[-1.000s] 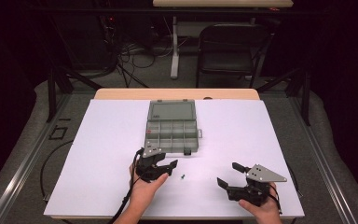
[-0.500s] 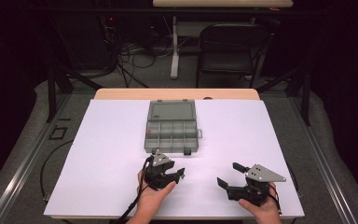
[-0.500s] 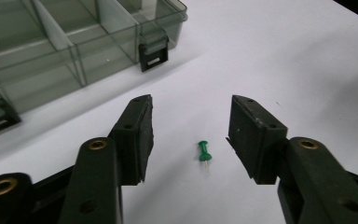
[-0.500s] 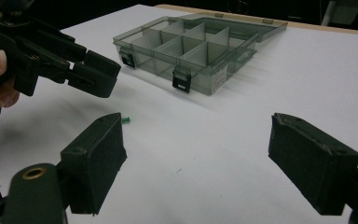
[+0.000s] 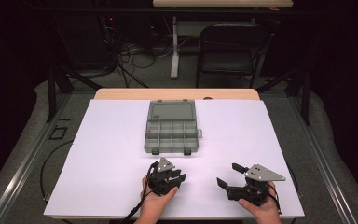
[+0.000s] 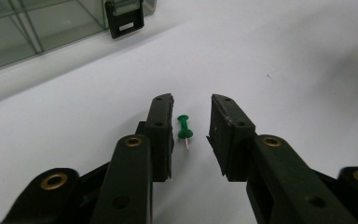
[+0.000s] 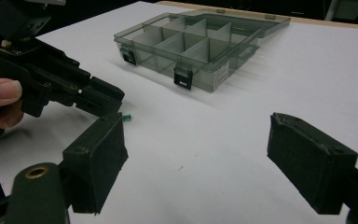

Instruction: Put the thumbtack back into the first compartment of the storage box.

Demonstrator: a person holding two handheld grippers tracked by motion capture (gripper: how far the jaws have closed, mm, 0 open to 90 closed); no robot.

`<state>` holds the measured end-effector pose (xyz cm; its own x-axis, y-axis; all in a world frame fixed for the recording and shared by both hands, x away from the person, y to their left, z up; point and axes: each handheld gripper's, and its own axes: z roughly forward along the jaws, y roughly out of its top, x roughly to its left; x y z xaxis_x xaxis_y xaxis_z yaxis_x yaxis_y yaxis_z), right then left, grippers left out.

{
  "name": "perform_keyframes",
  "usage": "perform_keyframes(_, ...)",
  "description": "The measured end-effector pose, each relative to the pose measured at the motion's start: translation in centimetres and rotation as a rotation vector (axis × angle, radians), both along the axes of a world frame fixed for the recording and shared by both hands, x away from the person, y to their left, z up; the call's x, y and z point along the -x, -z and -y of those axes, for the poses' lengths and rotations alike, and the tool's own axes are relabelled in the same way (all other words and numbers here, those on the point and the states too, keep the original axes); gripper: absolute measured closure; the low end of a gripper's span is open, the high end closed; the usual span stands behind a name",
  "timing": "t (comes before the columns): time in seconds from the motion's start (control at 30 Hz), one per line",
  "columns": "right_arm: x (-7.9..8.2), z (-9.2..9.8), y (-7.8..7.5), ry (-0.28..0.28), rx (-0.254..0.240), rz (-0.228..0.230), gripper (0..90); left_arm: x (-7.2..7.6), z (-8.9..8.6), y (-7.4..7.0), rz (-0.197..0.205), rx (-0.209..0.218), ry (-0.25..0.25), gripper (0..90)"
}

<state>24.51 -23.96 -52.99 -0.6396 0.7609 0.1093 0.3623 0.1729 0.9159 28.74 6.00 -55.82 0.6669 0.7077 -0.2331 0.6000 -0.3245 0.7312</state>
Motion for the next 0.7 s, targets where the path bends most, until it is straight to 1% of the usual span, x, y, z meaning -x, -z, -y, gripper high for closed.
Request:
perform_keyframes(0.03, -0.01, 0.0, 0.0, 0.0, -0.001, 0.0, 18.3, -0.06, -0.08, 0.11, -0.001, -0.004, 0.006, 72.4)
perform_keyframes(0.13, -0.03, 0.0, 0.02, 0.001, -0.003, -0.002, 18.5, -0.14, -0.14, 0.47, -0.019, 0.001, 0.008, 75.7)
perform_keyframes(0.23, -0.05, 0.06, 0.03, 0.004, 0.0, -0.006, 18.6, -0.21, -0.18, 0.66, -0.024, 0.006, 0.008, 77.8)
perform_keyframes(0.37, -0.04, 0.06, 0.03, 0.001, -0.002, -0.007, 18.7, -0.32, -0.3, 0.89, -0.027, 0.013, 0.005, 79.8)
perform_keyframes(0.53, -0.04, -0.01, 0.05, -0.004, -0.004, -0.005, 18.9, -0.38, -0.33, 0.89, -0.024, 0.003, 0.006, 82.3)
perform_keyframes(0.57, -0.05, -0.01, 0.06, -0.003, -0.004, -0.006, 19.0, -0.38, -0.33, 0.91, -0.023, 0.003, 0.006, 83.5)
perform_keyframes(0.6, -0.06, 0.0, 0.06, -0.003, -0.003, -0.007, 19.1, -0.39, -0.32, 0.94, -0.023, 0.009, 0.003, 83.6)
perform_keyframes(0.7, -0.05, -0.01, 0.07, -0.003, -0.003, -0.007, 19.3, -0.39, -0.33, 0.95, -0.022, 0.007, 0.005, 83.8)
